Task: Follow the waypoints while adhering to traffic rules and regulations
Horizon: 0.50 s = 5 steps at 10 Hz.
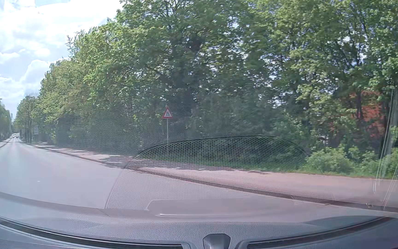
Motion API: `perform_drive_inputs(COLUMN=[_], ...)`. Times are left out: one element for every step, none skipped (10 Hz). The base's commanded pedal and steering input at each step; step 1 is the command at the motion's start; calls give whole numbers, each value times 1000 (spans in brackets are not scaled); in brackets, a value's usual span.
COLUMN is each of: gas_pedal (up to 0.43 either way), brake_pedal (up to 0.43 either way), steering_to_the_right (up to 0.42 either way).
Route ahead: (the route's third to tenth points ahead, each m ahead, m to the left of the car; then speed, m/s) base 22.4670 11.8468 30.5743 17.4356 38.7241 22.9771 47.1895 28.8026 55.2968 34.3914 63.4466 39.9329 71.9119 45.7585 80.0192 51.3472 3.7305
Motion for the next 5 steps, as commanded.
perform_drive_inputs(gas_pedal=[130,130,130,130,138], brake_pedal=[0,0,0,0,0], steering_to_the_right=[-519,-503,-472,-424,-379])
